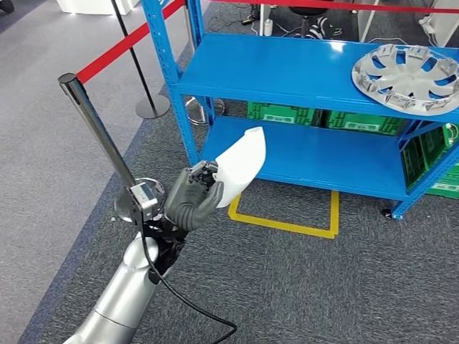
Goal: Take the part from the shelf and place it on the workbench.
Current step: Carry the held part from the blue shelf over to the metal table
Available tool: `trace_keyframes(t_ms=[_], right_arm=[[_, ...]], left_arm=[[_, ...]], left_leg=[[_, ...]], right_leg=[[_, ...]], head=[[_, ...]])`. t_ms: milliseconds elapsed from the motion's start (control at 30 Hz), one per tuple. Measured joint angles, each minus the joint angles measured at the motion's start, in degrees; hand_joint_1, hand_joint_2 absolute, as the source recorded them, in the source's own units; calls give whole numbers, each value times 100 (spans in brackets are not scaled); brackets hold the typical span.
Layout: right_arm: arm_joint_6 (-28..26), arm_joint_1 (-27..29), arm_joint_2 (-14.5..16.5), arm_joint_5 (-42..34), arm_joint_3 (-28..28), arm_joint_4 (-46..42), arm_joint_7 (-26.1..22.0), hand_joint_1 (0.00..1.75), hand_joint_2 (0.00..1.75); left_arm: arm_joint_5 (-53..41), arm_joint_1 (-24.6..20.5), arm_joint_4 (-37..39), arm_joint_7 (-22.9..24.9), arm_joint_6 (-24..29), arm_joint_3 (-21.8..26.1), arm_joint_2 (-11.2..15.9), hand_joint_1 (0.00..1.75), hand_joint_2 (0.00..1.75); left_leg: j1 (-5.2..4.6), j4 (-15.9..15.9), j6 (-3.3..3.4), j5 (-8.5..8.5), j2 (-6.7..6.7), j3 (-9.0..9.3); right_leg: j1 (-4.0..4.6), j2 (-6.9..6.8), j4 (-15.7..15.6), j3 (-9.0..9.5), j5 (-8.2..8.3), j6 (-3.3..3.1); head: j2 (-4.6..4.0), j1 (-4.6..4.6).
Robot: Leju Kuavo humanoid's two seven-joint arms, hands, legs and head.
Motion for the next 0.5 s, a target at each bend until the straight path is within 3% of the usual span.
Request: trace_keyframes(t_ms=[100,133,167,200,267,300,333,400,467,500], right_arm=[[14,0,1,0,-18,0,-8,0,0],[3,4,1,0,-33,0,-14,0,0],[-42,10,1,0,-54,0,-78,0,0],[-129,16,1,0,-82,0,-203,0,0],[-346,9,1,0,-150,1,-553,0,0],[-425,-8,1,0,-182,-1,-690,0,0],[-472,-25,1,0,-205,-1,-776,0,0],[-504,-40,-6,0,-223,-2,-875,0,0],[-499,-14,-28,0,-222,8,-996,0,0],[-491,2,-39,0,-222,13,-1055,0,0]], left_arm=[[11,6,7,-9,14,2,10,175,175],[17,17,7,-22,17,6,13,175,175],[23,37,6,-38,18,18,15,175,175],[34,72,-5,-52,19,46,16,175,175],[87,164,-83,-67,16,140,17,175,175],[140,211,-152,-62,11,205,17,175,175],[206,244,-226,-52,2,272,19,175,175],[330,291,-341,-6,-3,433,21,175,175],[382,366,-397,50,16,620,25,175,175],[386,411,-420,73,22,709,28,175,175]], left_leg=[[2,1014,-49,-757,3,-329],[-6,1335,-36,-859,3,-401],[-17,1532,-3,-828,2,-415],[-41,1549,57,-678,-2,-344],[-126,1103,262,-369,-81,48],[-175,718,383,-352,-152,334],[-204,341,453,-421,-218,588],[-226,-109,474,-571,-254,856],[-200,-224,424,-512,-173,868],[-180,-259,426,-461,-125,857]], right_leg=[[36,-9,0,-214,146,-130],[60,-2,0,-283,192,-156],[89,9,-1,-352,237,-178],[123,32,-1,-418,290,-195],[182,110,-4,-539,405,-220],[214,157,-6,-589,461,-224],[232,201,-10,-626,516,-224],[241,277,-44,-665,622,-192],[243,310,-70,-699,674,-139],[247,267,5,-748,598,-112]], head=[[0,-41],[0,-42],[0,-43],[0,-43],[0,-42],[0,-38],[0,-39],[0,-42],[0,-48],[0,-43]])
